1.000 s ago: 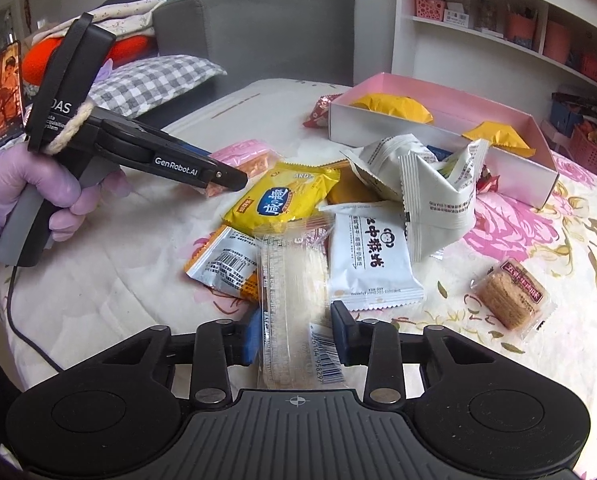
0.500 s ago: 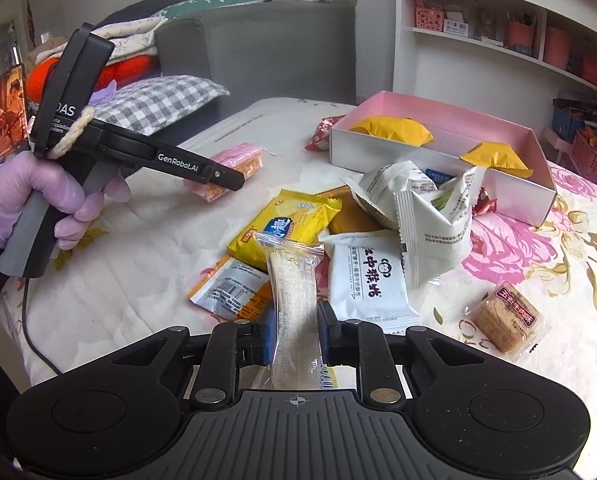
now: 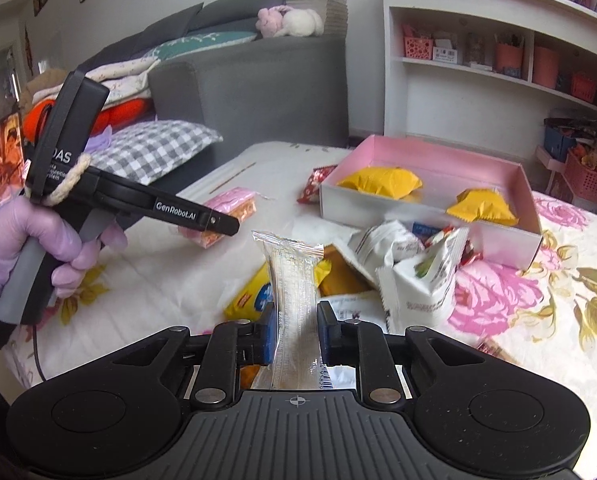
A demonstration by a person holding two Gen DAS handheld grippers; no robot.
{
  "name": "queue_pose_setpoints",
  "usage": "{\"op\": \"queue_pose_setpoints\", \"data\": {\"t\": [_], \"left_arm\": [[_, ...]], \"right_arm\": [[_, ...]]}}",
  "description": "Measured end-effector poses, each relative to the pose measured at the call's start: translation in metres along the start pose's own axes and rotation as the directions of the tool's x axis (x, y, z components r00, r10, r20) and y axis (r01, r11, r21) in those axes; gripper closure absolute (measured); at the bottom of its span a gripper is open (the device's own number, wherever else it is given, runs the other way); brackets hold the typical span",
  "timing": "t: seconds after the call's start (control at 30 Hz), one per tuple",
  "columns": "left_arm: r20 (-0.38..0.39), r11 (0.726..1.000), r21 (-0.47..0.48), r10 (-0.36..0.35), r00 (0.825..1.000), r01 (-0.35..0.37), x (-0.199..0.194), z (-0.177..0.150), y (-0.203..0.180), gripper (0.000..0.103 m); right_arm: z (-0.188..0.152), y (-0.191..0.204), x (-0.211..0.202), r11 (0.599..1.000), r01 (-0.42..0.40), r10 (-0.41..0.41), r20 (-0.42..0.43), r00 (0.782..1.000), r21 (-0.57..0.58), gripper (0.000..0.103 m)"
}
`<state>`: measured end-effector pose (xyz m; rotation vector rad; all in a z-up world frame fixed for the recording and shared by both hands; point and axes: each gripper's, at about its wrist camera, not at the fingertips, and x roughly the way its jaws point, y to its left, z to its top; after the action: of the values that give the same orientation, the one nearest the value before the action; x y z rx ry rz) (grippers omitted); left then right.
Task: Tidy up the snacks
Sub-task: 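Carry the pink bar and clear pastry into the box and release both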
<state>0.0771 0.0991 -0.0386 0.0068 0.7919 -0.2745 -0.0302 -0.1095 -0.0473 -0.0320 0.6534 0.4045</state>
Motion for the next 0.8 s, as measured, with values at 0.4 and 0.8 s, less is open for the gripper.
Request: {"op": "queue_pose_setpoints", "data": {"t": [0.4,0.8], "left_arm": [[0.034,0.999,-0.024,-0.031,0.999,0.032,0.011,0.031,-0.025,0.073],[0.049,0.992,-0.093,-0.082,0.995,0.086,0.043,0.060,-0.058,0.073]], "right_arm": [[0.044,-0.045,0.000,0.989,0.105,-0.116,0.107,0.987,0.102,0.084],[0.068,-0.112,0.019,0.942,0.219,-0.256,0.124,0.959,0.255,0.083]]}}
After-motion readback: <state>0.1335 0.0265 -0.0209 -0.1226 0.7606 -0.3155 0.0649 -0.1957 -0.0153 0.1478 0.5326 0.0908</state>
